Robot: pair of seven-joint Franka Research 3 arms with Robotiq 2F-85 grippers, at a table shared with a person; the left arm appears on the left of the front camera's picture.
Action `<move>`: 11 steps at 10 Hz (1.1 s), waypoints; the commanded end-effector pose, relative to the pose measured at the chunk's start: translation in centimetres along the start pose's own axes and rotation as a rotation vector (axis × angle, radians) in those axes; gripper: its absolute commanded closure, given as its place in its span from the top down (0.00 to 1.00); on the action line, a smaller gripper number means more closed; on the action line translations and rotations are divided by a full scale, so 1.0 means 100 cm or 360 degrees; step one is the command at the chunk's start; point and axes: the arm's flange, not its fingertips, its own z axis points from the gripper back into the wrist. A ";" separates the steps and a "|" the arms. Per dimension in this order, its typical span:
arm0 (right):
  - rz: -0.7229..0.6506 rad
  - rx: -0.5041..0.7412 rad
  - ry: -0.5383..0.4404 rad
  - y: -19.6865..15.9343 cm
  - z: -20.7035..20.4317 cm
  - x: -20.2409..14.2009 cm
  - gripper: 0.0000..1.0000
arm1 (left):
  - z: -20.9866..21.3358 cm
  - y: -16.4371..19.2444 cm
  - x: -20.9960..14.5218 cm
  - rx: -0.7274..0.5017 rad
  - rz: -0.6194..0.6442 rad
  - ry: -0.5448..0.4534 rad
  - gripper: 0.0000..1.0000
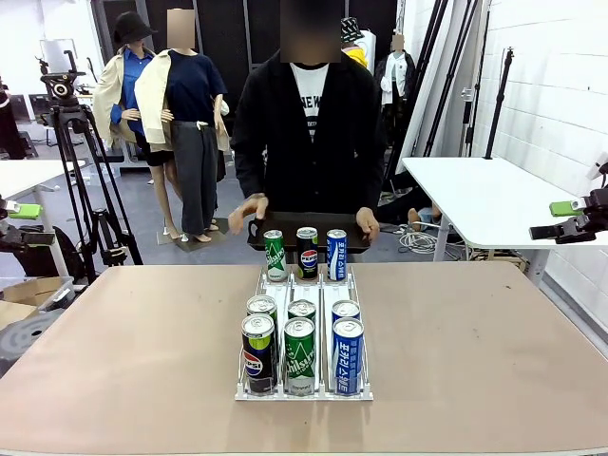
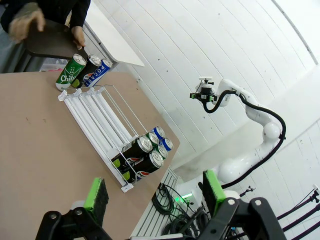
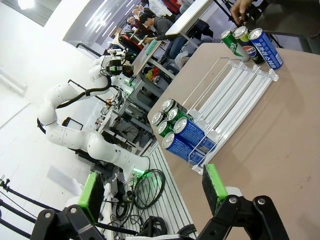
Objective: Retrieve and hand over the desired beverage to the person.
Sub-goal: Pick up a can of the same type that the person held from the Automatic Can Dispenser.
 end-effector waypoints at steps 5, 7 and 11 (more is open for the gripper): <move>0.0020 0.0011 -0.0010 0.001 -0.001 -0.001 1.00 | 0.002 0.000 -0.002 0.0009 -0.0025 0.0016 1.00; 0.0020 0.0011 -0.0010 0.001 -0.001 -0.001 1.00 | 0.000 0.000 0.000 0.0000 0.0000 0.0000 1.00; 0.0020 0.0011 -0.0010 0.001 -0.001 -0.001 1.00 | -0.038 -0.020 0.007 0.0054 0.0124 0.0127 1.00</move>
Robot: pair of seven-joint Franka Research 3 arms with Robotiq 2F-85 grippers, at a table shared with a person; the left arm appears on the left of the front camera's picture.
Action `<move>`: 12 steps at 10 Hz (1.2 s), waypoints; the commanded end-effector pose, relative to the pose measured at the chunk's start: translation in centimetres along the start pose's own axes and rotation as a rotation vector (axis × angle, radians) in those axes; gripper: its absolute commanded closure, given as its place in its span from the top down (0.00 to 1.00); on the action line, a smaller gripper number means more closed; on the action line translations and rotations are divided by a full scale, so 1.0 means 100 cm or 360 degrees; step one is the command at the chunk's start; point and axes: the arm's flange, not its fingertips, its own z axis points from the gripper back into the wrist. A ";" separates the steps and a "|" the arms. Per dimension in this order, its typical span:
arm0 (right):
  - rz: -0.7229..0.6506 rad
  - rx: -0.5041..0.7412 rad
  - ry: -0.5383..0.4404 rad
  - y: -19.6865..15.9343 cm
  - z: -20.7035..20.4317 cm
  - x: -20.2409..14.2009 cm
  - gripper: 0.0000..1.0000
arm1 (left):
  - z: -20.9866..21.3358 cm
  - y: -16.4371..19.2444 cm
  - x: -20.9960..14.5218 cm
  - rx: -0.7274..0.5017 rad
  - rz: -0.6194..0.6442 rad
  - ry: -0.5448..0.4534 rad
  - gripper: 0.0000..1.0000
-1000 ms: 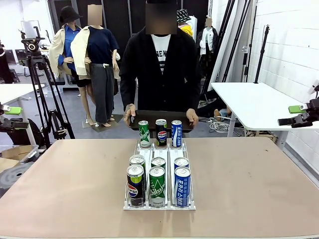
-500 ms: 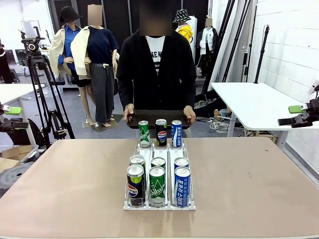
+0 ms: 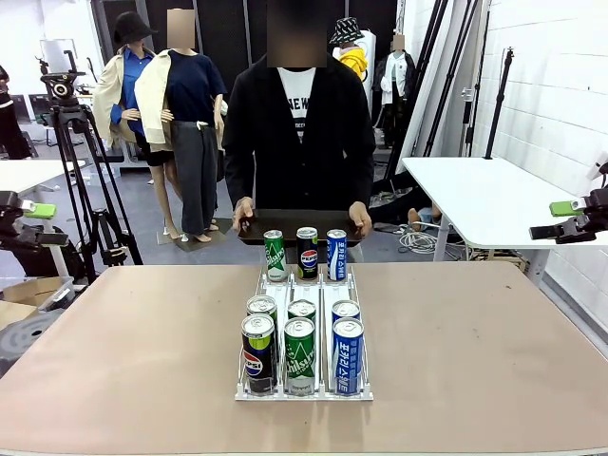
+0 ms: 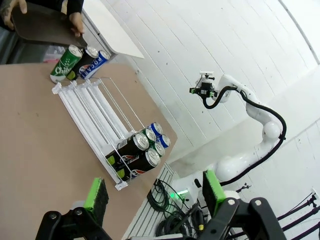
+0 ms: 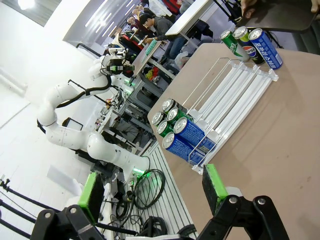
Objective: Retrieve and hand over the desired beverage to the person.
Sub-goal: Pick up a can of the same type that the person held from the Automatic Can Dispenser.
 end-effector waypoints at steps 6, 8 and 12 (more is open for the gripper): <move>0.0020 0.0012 -0.0009 0.001 -0.001 -0.001 1.00 | -0.096 -0.074 -0.001 0.0136 0.0062 0.0376 1.00; 0.0020 0.0012 -0.0009 0.001 -0.001 -0.001 1.00 | -0.126 -0.099 -0.002 0.0223 0.0018 0.0470 1.00; 0.0020 0.0012 -0.0009 0.001 -0.001 -0.001 1.00 | -0.195 -0.134 -0.002 0.0435 -0.0034 0.0665 1.00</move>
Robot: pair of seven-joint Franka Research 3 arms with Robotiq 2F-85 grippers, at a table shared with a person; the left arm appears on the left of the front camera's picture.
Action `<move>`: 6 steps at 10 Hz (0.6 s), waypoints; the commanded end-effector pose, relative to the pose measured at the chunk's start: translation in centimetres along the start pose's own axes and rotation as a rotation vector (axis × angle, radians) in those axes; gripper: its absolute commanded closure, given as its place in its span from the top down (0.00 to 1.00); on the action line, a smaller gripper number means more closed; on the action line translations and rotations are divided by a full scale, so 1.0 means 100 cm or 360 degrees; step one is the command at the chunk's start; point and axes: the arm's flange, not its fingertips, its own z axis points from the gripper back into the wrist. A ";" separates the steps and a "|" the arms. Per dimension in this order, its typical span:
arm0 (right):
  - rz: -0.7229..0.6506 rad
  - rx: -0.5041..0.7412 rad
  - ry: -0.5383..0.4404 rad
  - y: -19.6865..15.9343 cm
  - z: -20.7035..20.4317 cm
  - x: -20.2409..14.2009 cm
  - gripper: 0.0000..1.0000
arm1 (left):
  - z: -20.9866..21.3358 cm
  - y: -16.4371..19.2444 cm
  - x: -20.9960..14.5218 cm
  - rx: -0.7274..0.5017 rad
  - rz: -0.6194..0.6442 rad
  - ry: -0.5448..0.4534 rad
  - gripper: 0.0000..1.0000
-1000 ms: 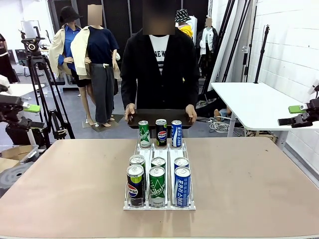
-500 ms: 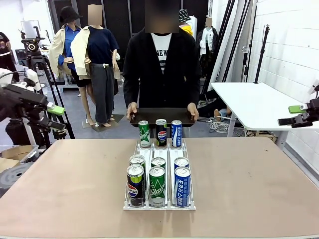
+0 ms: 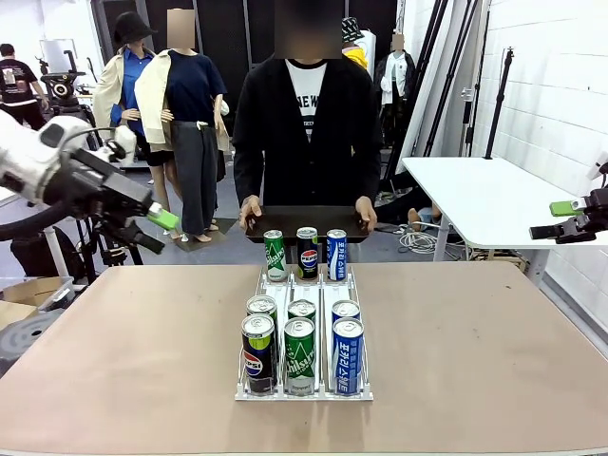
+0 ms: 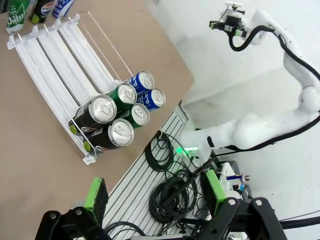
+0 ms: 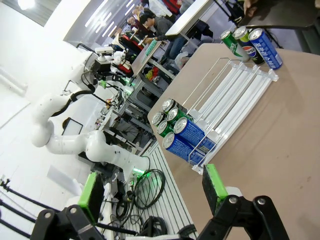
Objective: Retrieve and hand over the desired beverage to the person.
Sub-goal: Pick up a can of the same type that the person held from the Automatic Can Dispenser.
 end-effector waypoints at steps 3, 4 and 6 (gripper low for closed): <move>0.0019 0.0011 -0.0009 0.001 -0.001 -0.001 1.00 | -0.045 -0.032 0.016 0.0212 -0.0015 0.0167 1.00; 0.0019 0.0011 -0.0009 0.001 -0.001 -0.001 1.00 | -0.057 -0.043 0.022 0.0288 -0.0020 0.0205 1.00; 0.0019 0.0011 -0.0009 0.001 -0.001 -0.001 1.00 | -0.080 -0.065 0.031 0.0447 -0.0012 0.0282 1.00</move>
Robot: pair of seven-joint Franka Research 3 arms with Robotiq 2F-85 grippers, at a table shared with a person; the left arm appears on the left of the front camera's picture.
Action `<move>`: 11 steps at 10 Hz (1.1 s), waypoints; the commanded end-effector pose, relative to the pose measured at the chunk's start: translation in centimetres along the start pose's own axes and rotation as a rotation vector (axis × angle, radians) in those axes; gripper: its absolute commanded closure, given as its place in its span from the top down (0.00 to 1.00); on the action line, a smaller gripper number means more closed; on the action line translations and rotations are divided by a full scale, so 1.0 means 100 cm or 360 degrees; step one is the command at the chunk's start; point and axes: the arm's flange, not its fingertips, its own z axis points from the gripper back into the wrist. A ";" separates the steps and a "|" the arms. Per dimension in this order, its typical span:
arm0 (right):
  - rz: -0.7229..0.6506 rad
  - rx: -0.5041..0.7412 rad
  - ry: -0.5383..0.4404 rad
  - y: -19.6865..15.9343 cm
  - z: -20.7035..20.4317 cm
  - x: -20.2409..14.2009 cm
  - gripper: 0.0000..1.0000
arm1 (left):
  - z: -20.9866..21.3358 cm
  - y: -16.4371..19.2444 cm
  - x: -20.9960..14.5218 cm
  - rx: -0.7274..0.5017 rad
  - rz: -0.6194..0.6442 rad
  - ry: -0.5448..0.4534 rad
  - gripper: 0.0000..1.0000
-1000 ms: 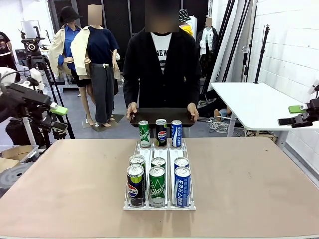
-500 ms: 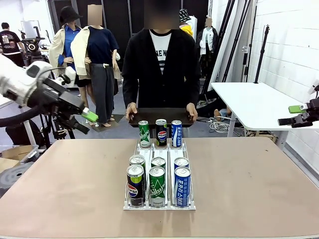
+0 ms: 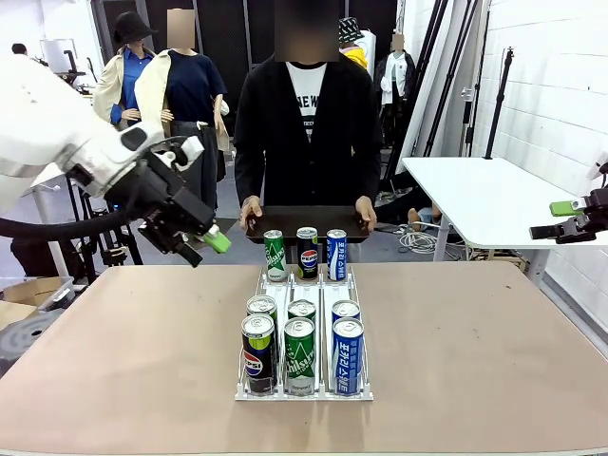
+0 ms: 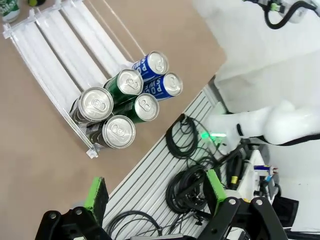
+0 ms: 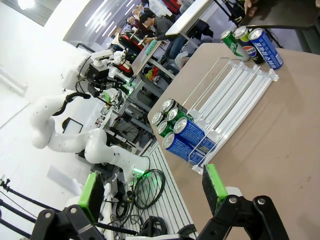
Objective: Retrieve and hand over the desired beverage to the person.
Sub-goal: Pick up a can of the same type that the person held from the Automatic Can Dispenser.
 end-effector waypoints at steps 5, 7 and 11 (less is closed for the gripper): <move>0.0019 0.0011 -0.0009 0.001 -0.001 -0.001 1.00 | -0.067 -0.054 0.033 0.0500 0.0005 0.0265 1.00; 0.0019 0.0011 -0.0009 0.001 -0.001 -0.001 1.00 | -0.086 -0.055 0.038 0.0638 -0.0008 0.0286 1.00; 0.0019 0.0011 -0.0009 0.001 -0.001 -0.001 1.00 | -0.116 -0.054 0.044 0.0827 -0.0047 0.0347 1.00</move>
